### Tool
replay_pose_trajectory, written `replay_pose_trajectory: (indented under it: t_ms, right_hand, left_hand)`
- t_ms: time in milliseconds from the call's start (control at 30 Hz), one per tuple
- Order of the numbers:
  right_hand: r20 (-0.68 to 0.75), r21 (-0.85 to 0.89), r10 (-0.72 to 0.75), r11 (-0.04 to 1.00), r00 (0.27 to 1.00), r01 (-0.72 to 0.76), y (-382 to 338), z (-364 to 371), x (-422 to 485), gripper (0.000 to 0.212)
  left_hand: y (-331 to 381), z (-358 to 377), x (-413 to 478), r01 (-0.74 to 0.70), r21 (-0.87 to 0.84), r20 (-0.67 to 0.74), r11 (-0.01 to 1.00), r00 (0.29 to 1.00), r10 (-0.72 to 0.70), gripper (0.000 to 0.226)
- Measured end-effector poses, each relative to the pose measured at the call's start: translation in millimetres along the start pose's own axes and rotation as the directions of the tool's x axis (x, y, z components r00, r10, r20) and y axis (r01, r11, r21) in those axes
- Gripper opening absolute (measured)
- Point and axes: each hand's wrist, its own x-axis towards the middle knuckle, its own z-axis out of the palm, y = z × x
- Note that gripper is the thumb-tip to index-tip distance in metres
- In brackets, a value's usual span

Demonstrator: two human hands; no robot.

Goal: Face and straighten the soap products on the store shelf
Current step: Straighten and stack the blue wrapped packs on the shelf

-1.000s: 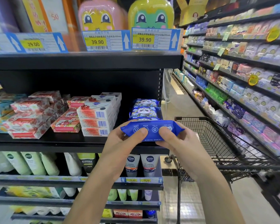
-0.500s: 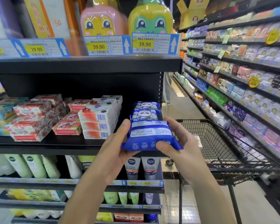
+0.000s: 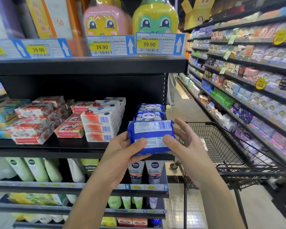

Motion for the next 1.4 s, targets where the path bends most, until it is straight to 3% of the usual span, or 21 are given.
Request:
replay_pose_trajectory:
  t_ms: [267,567,733,867,967,1100,1200,1300,1400]
  right_hand:
    - [0.026,-0.057,0.037,0.998,0.999,-0.036,-3.6,-5.4,8.1,0.054]
    - [0.032,0.007,0.016,1.000,0.999,-0.016,2.0,-11.0,13.1,0.056]
    - [0.017,-0.050,-0.113,0.992,0.993,0.114,3.7,-13.9,15.2,0.059]
    - [0.023,-0.054,-0.205,0.977,0.978,0.206,6.8,-13.2,16.7,0.058]
    - [0.052,-0.022,-0.225,0.974,0.973,0.227,11.1,-10.8,17.9,0.063]
    - [0.093,-0.060,-0.204,0.976,0.975,0.210,10.2,-10.0,17.3,0.065]
    - [0.111,-0.067,-0.171,0.982,0.979,0.179,10.3,-9.1,15.3,0.080]
    - [0.019,-0.070,-0.100,0.992,0.995,0.101,9.4,-4.6,11.6,0.091]
    - [-0.069,-0.101,-0.048,0.994,0.996,0.041,1.5,-0.8,6.5,0.081]
  left_hand:
    - [-2.4,3.2,2.0,-0.044,0.024,0.000,0.999,0.999,0.044,0.055]
    - [-0.6,3.3,0.6,-0.076,0.097,0.003,0.992,0.997,0.076,0.054]
    - [6.9,0.9,-0.9,0.026,0.112,0.000,0.993,1.000,-0.026,0.059]
    - [12.3,1.7,-0.1,0.078,0.104,-0.019,0.991,0.997,-0.077,0.077]
    - [14.0,6.9,2.7,0.055,0.053,-0.032,0.997,0.998,-0.053,0.071]
    - [11.0,9.2,5.4,0.007,0.016,-0.066,1.000,0.998,-0.006,0.060]
    - [8.9,8.8,6.6,-0.037,0.040,-0.108,0.998,0.993,0.041,0.057]
    - [6.4,8.5,8.2,-0.066,0.073,-0.152,0.995,0.985,0.077,0.051]
    - [3.1,8.5,9.4,-0.073,0.077,-0.172,0.994,0.981,0.086,0.053]
